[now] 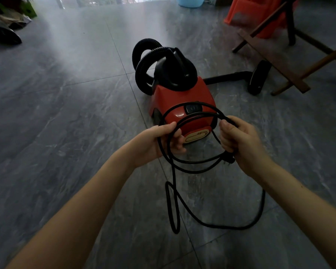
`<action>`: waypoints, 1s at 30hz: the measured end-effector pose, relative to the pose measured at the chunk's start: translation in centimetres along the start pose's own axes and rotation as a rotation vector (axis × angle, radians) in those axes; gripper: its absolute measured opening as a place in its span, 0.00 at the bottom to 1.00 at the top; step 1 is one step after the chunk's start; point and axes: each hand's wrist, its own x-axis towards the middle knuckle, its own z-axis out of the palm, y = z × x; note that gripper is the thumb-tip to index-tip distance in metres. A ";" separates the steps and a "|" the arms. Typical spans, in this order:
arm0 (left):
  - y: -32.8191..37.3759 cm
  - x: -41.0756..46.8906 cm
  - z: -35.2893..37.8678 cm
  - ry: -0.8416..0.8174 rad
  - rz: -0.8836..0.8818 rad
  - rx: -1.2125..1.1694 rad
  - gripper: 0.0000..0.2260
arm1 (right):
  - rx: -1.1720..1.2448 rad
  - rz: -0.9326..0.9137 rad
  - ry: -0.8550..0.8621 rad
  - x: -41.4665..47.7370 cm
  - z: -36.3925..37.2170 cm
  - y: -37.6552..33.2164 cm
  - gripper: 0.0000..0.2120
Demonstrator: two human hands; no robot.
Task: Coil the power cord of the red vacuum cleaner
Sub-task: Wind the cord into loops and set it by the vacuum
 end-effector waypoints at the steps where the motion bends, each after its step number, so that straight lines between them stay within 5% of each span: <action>1: -0.2 0.0 -0.1 -0.038 -0.014 -0.063 0.12 | 0.012 0.000 -0.004 0.0 0.1 0.0 0.18; 6: -0.4 -0.3 -0.2 -0.161 0.027 -0.230 0.17 | 0.076 0.036 0.011 -0.1 -0.3 0.5 0.14; 9: 0.2 -0.3 -0.1 -0.121 0.028 -0.220 0.24 | 0.095 0.066 -0.010 0.0 -0.7 1.1 0.10; 12: 0.3 -0.1 0.1 -0.081 0.031 -0.149 0.21 | 0.095 0.095 -0.043 0.0 -1.0 1.4 0.11; 18: 0.2 0.1 0.1 0.080 0.081 0.223 0.15 | 0.070 0.138 -0.112 -0.2 -1.4 1.9 0.08; 25: 0.1 -0.1 0.4 0.155 0.125 0.336 0.13 | -0.019 0.128 -0.156 -0.3 -1.7 1.8 0.09; 30: -0.3 -0.1 1.5 0.270 0.366 0.797 0.08 | -0.434 0.007 -0.258 -0.2 -1.4 0.4 0.06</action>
